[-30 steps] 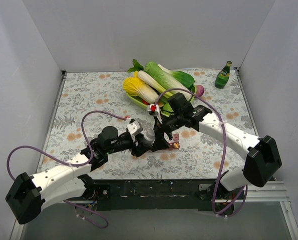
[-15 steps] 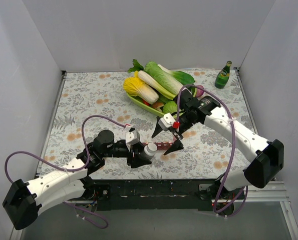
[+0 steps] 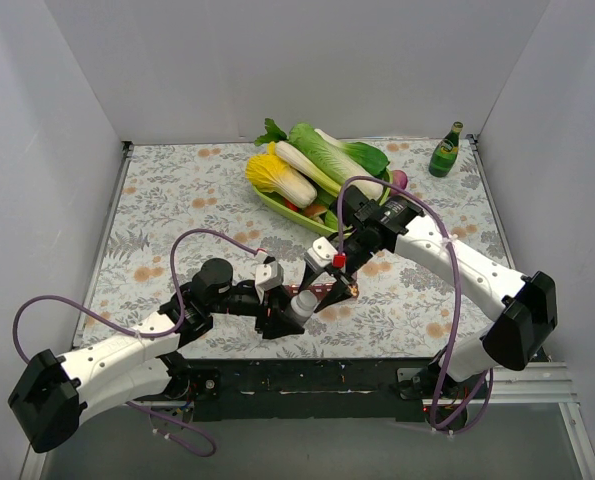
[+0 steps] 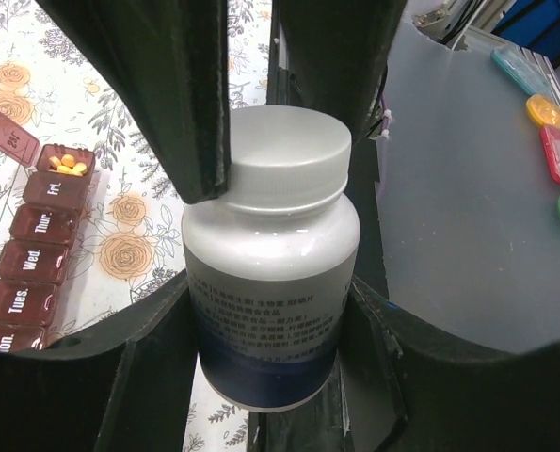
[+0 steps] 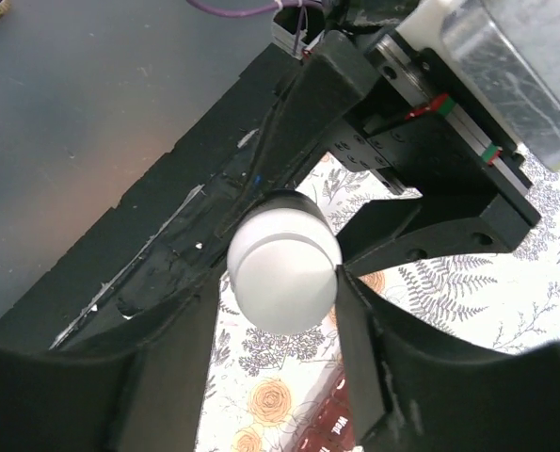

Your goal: Sort the pills into containers

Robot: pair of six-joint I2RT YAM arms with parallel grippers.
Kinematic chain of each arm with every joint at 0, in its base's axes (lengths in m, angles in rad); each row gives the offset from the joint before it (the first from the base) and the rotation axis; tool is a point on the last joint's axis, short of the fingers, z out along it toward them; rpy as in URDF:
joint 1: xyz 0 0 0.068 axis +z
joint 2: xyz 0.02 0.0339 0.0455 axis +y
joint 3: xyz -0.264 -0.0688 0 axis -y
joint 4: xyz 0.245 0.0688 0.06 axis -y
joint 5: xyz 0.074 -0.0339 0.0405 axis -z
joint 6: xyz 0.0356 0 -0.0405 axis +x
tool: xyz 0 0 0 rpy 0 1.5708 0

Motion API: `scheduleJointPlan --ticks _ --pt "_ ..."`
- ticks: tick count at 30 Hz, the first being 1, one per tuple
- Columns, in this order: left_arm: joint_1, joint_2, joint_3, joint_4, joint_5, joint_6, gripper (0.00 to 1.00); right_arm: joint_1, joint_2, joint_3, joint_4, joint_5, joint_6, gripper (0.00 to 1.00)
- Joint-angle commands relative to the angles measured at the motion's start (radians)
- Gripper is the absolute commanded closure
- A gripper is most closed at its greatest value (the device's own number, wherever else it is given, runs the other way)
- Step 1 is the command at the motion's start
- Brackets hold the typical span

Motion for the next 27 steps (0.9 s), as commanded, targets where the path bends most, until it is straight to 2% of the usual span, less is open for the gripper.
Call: scheduleJointPlan --ticks 1,5,6,7,8,10,11,12,14,15,18,20,22,23,24,27 --pt "0.001 -0.006 0.019 0.075 0.002 -0.02 1.0 0.009 -0.02 -0.021 0.074 0.023 0.116 0.46" --pt "0.001 -0.009 0.009 0.117 -0.018 -0.034 1.0 0.011 -0.022 -0.038 0.147 0.038 0.245 0.59" --pt "0.001 -0.009 0.01 0.123 -0.023 -0.035 1.0 0.011 -0.02 -0.043 0.169 0.046 0.288 0.65" --pt "0.001 -0.009 0.007 0.127 -0.044 -0.034 1.0 0.009 -0.025 -0.049 0.239 0.07 0.348 0.69" --pt "0.001 -0.009 0.005 0.132 -0.057 -0.031 1.0 0.009 -0.025 -0.063 0.273 0.079 0.468 0.71" --pt "0.001 -0.01 0.005 0.134 -0.124 -0.019 1.0 0.009 -0.03 -0.083 0.354 0.105 0.556 0.78" --pt "0.002 -0.01 0.007 0.131 -0.145 -0.014 1.0 0.009 -0.034 -0.116 0.402 0.124 0.704 0.81" --pt "0.002 -0.012 0.008 0.132 -0.167 -0.006 1.0 0.009 -0.04 -0.139 0.443 0.145 0.778 0.85" --pt "0.001 -0.01 0.019 0.128 -0.231 0.006 1.0 0.008 -0.051 -0.175 0.527 0.168 0.851 0.88" --pt "0.001 -0.01 0.021 0.127 -0.253 0.009 1.0 0.006 -0.056 -0.219 0.576 0.197 1.005 0.92" --pt "0.002 -0.003 0.025 0.131 -0.322 0.012 1.0 -0.01 -0.069 -0.271 0.663 0.242 1.137 0.92" --pt "0.001 0.005 0.025 0.131 -0.353 0.014 1.0 -0.014 -0.071 -0.277 0.69 0.239 1.169 0.91" --pt "0.002 0.011 0.025 0.128 -0.359 0.015 1.0 -0.017 -0.08 -0.27 0.695 0.224 1.175 0.8" --pt "0.001 0.014 0.024 0.126 -0.359 0.015 1.0 -0.015 -0.082 -0.267 0.692 0.219 1.169 0.7" --pt "0.002 0.014 0.021 0.127 -0.351 0.015 1.0 -0.014 -0.088 -0.262 0.678 0.21 1.154 0.5" --pt "0.001 0.01 0.021 0.12 -0.298 0.017 1.0 -0.015 -0.114 -0.244 0.626 0.185 1.042 0.15"
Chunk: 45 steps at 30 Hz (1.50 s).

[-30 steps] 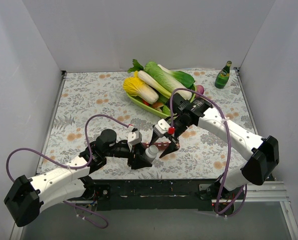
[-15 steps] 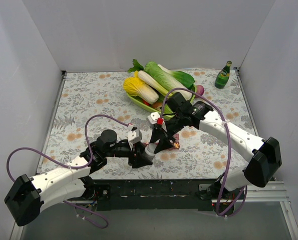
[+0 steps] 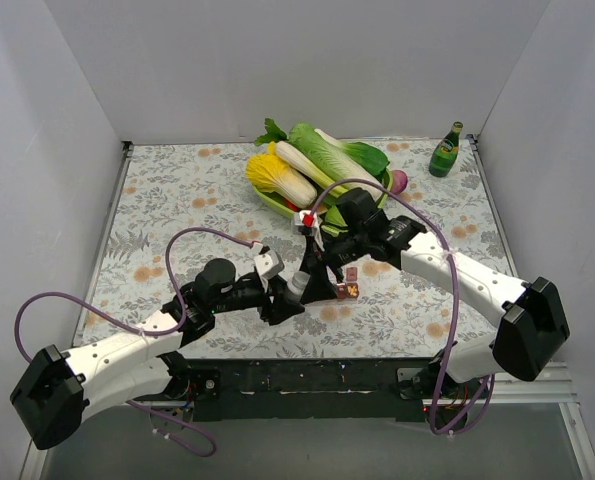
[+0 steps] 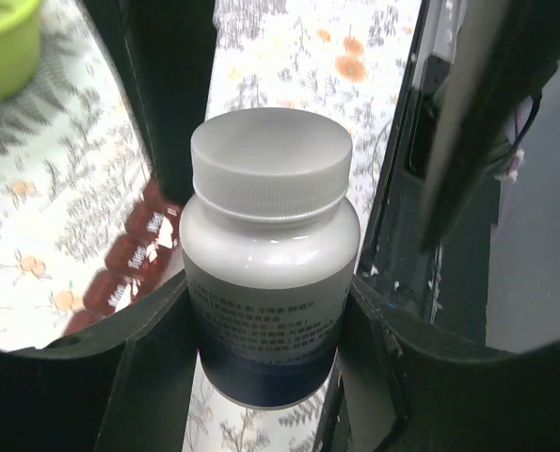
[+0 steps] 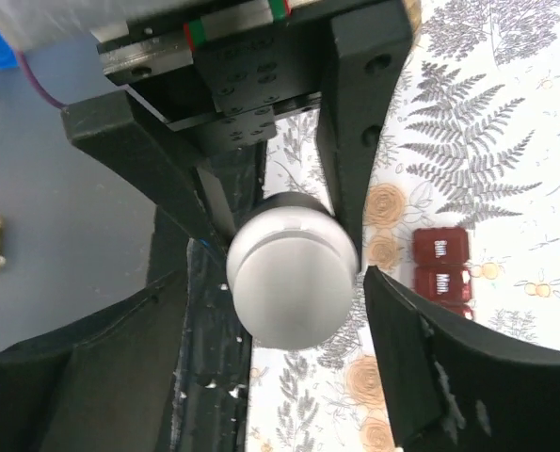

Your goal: Sort the pills into containers

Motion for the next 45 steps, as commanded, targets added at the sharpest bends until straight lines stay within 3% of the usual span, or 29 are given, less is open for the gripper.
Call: scheduleJointPlan --ticks 1,6,9,14,27,34,43,45 --pt "0.001 -0.021 0.036 0.123 0.011 0.016 1.0 0.018 -0.046 0.015 -0.059 -0.047 -0.08 0.12" --pt "0.001 -0.052 0.029 0.103 0.099 0.016 1.0 0.003 -0.069 0.101 -0.263 -0.112 -0.532 0.05" --pt "0.003 -0.058 0.03 0.108 0.143 0.004 1.0 -0.014 -0.043 0.146 -0.377 -0.145 -0.686 0.05" --pt "0.001 -0.046 0.03 0.119 0.188 -0.001 1.0 -0.025 0.023 0.215 -0.521 -0.23 -0.794 0.04" --pt "0.001 -0.006 0.059 0.126 0.252 -0.024 1.0 -0.052 -0.059 0.17 -0.517 -0.184 -0.863 0.02" --pt "0.001 0.02 0.078 0.139 0.315 -0.058 1.0 -0.051 -0.011 0.225 -0.606 -0.299 -0.967 0.02" --pt "0.0 0.031 0.084 0.116 0.334 -0.059 1.0 -0.033 0.045 0.264 -0.63 -0.294 -0.957 0.12" --pt "0.0 0.037 0.087 0.109 0.331 -0.049 1.0 -0.023 0.043 0.264 -0.607 -0.285 -0.929 0.19"
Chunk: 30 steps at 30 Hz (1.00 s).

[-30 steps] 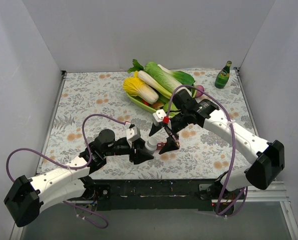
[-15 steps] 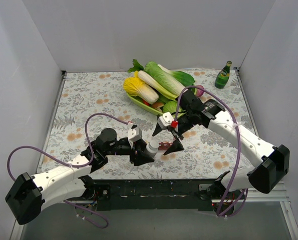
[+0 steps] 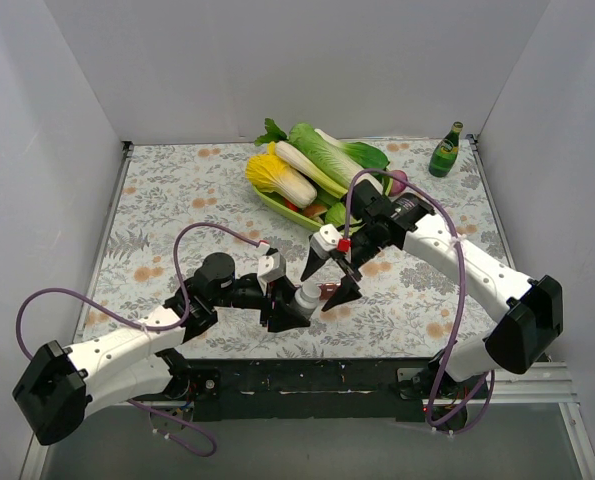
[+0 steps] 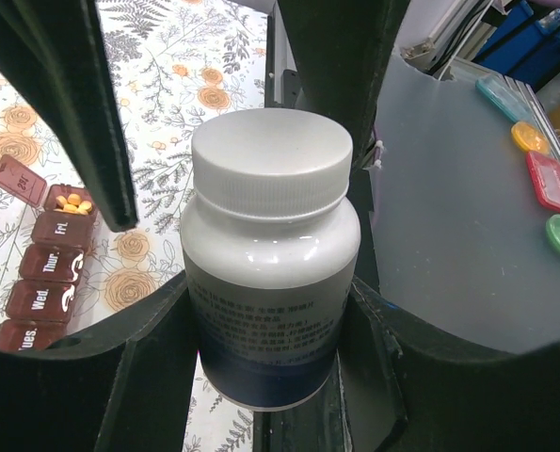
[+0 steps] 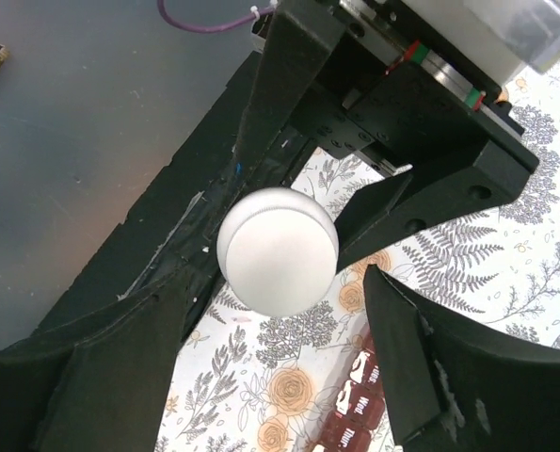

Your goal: Sort the pills into containers

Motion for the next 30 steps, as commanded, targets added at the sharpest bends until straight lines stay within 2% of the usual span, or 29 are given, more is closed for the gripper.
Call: scheduleJointPlan --ticks 1,7,13,14,18,19,20,21,22,24,26,28,30 --pt "-0.001 0.009 0.041 -0.013 0.018 0.014 1.0 0.022 -0.004 0.037 0.007 -0.012 0.054 0.22" --pt "-0.001 0.035 0.056 -0.058 0.006 0.051 1.0 0.048 -0.027 -0.007 0.1 0.041 0.166 0.32" --pt "-0.001 0.042 0.061 -0.065 -0.019 0.058 1.0 0.051 -0.035 -0.046 0.159 0.051 0.264 0.47" --pt "-0.001 0.034 0.061 -0.059 -0.038 0.049 1.0 0.053 -0.042 -0.053 0.18 0.054 0.277 0.51" --pt "-0.001 0.002 0.041 -0.001 -0.141 0.006 1.0 0.053 -0.064 -0.117 0.307 0.116 0.427 0.59" --pt "-0.001 -0.003 0.035 0.033 -0.161 -0.006 1.0 0.053 -0.07 -0.139 0.349 0.154 0.547 0.6" --pt "-0.001 -0.006 0.029 0.051 -0.234 -0.017 1.0 0.051 -0.084 -0.162 0.411 0.186 0.629 0.66" --pt "-0.001 -0.01 0.02 0.07 -0.27 -0.049 1.0 0.047 -0.091 -0.214 0.523 0.224 0.704 0.68" --pt "-0.001 -0.011 0.013 0.1 -0.301 -0.057 1.0 0.036 -0.098 -0.237 0.58 0.296 0.873 0.69" --pt "-0.001 0.003 0.003 0.132 -0.414 -0.092 1.0 -0.015 -0.092 -0.269 0.672 0.353 1.009 0.83" --pt "-0.003 0.022 0.004 0.149 -0.488 -0.107 1.0 -0.039 -0.076 -0.294 0.709 0.4 1.132 0.93" --pt "-0.003 0.051 0.01 0.157 -0.523 -0.106 1.0 -0.044 -0.065 -0.296 0.746 0.363 1.169 0.93" --pt "-0.003 0.069 0.015 0.159 -0.51 -0.1 1.0 -0.044 -0.061 -0.294 0.759 0.323 1.194 0.78"
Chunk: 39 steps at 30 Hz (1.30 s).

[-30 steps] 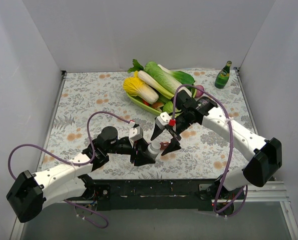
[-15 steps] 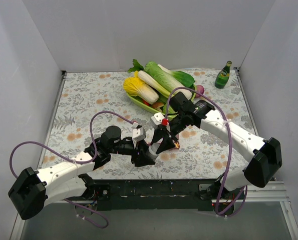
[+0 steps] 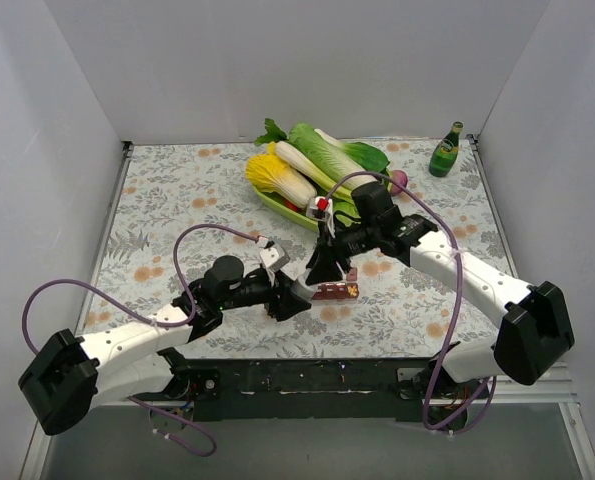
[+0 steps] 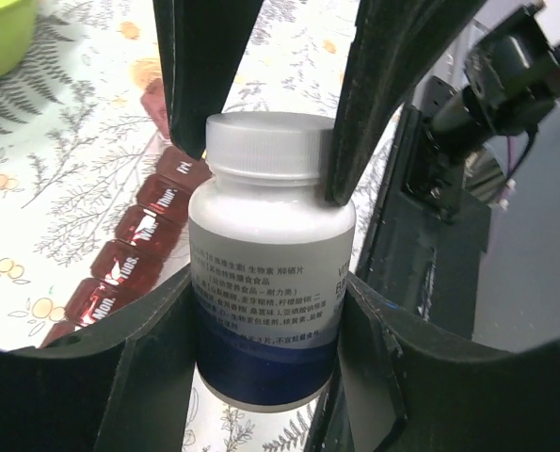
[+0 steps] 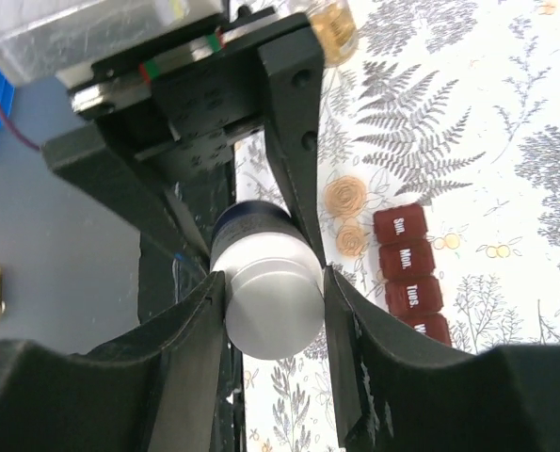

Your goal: Sort the pills into containers

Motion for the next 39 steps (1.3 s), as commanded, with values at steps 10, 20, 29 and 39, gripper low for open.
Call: scheduleJointPlan --ticks 10,20,29,39 --pt "0.009 -0.04 -0.031 0.101 0.177 0.026 1.0 -0.07 -0.025 0.049 0.062 -0.171 -0.102 0.07" --pt "0.009 -0.115 -0.003 -0.068 0.329 0.072 1.0 -0.033 0.039 0.314 -0.687 -0.285 -1.065 0.07" --pt "0.009 -0.103 0.017 -0.049 0.341 0.062 1.0 0.084 0.009 0.23 -0.641 -0.121 -1.039 0.15" --pt "0.009 -0.1 -0.005 0.059 0.323 0.006 1.0 0.124 -0.013 0.173 -0.486 -0.078 -0.893 0.34"
